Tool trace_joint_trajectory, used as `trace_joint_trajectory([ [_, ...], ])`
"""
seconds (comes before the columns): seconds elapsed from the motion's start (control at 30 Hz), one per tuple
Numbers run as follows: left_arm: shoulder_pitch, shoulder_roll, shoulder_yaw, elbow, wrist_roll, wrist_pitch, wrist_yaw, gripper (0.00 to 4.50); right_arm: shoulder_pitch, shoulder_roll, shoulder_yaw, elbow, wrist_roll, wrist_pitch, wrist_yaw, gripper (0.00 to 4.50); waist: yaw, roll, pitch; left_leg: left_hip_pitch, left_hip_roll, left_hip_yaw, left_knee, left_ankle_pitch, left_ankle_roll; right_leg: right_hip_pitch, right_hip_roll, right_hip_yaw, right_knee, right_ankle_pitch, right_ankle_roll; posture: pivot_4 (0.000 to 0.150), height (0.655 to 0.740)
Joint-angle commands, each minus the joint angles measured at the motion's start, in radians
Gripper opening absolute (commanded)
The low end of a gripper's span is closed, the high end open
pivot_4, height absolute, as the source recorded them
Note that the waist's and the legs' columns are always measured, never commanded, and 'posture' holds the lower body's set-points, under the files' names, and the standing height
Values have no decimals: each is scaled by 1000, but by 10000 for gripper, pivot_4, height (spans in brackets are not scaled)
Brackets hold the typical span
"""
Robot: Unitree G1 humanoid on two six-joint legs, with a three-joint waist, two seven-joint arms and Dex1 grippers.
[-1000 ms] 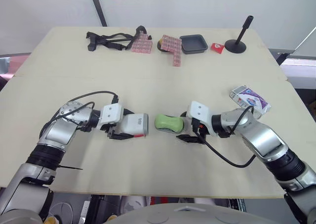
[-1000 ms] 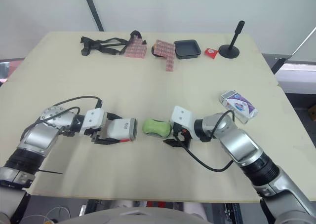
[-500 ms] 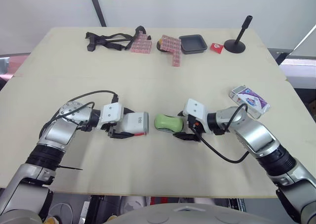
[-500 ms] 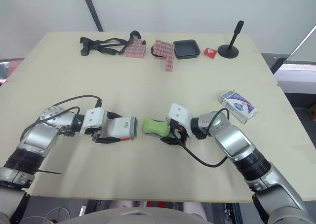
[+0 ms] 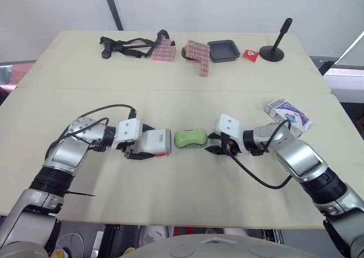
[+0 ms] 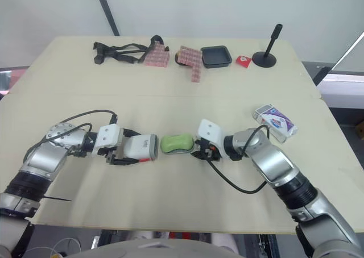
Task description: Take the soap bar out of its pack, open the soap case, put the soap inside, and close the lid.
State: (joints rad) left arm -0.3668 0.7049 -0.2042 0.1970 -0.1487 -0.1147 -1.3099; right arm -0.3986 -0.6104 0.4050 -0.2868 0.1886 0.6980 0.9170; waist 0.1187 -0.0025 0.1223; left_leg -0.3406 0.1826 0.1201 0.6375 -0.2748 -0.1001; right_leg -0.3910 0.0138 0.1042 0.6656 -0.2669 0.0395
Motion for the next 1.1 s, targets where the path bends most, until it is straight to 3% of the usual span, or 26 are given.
trace_joint_trajectory([
  [0.03,-14,12,27,-1,-10,-18,1,34649,20,-38,-15,-21,-2,-30,25,21082,0,0,0,0,0,0,0,0,0,0,0,0,0,0,0,1500,7400],
  [0.13,-16,14,27,4,-10,-21,-2,34649,36,-54,-9,-10,-38,-120,22,21082,0,0,0,0,0,0,0,0,0,0,0,0,0,0,0,1500,7400],
  [0.4,-11,37,42,13,-14,-26,-7,34649,-30,-53,-55,-20,15,-33,52,44885,-7,0,0,-1,0,0,0,0,0,0,0,0,0,0,0,1500,7400],
  [0.63,-4,48,60,9,-28,-26,-1,34649,-135,-12,-31,-29,56,31,88,44885,-10,0,0,0,0,0,0,0,0,0,1,0,1,0,0,1500,7400],
  [1.1,21,45,73,-31,-35,-9,23,34649,-204,62,95,136,-55,-78,101,44885,-12,0,0,0,0,0,0,0,0,0,0,0,1,0,0,1500,7400],
])
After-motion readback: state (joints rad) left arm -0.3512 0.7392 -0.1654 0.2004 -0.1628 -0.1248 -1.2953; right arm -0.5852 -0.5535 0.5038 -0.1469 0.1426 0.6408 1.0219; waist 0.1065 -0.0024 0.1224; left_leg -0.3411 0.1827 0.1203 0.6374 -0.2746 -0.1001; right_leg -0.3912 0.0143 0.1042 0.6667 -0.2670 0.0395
